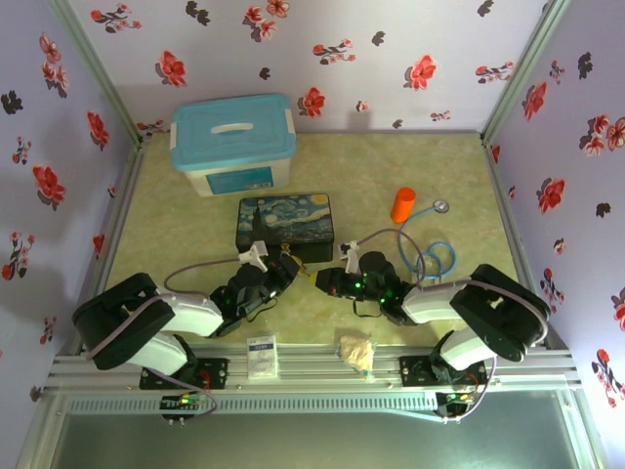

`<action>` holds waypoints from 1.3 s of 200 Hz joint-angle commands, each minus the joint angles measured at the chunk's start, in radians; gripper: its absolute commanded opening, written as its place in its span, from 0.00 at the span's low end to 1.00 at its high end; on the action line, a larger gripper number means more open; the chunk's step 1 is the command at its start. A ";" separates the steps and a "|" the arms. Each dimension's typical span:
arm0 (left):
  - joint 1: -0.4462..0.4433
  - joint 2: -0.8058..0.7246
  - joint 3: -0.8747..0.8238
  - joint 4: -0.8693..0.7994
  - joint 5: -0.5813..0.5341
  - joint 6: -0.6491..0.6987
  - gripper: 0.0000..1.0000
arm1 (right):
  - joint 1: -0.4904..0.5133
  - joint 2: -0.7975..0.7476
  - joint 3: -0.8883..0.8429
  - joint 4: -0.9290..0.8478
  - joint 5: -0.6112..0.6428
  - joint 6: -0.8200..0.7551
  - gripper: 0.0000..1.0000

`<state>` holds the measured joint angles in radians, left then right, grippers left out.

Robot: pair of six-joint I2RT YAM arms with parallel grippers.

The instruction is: Unlock the padlock with the key

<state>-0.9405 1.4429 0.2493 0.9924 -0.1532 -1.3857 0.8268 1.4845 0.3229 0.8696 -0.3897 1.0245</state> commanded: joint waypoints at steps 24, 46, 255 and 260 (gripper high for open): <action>-0.016 0.035 0.022 0.131 0.053 -0.008 0.00 | -0.011 0.127 0.024 0.319 -0.022 0.151 0.00; -0.017 0.047 0.019 0.144 0.059 -0.010 0.00 | -0.028 0.187 0.018 0.459 -0.058 0.228 0.00; -0.033 0.082 0.044 0.168 0.078 -0.004 0.00 | -0.055 0.342 0.108 0.516 -0.109 0.371 0.00; -0.033 0.087 0.044 0.170 0.081 -0.009 0.00 | -0.051 0.342 0.110 0.516 -0.102 0.370 0.00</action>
<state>-0.9340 1.5139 0.2501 1.0767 -0.1829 -1.3899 0.7410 1.8133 0.3645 1.3079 -0.6090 1.3735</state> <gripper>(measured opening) 0.132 0.038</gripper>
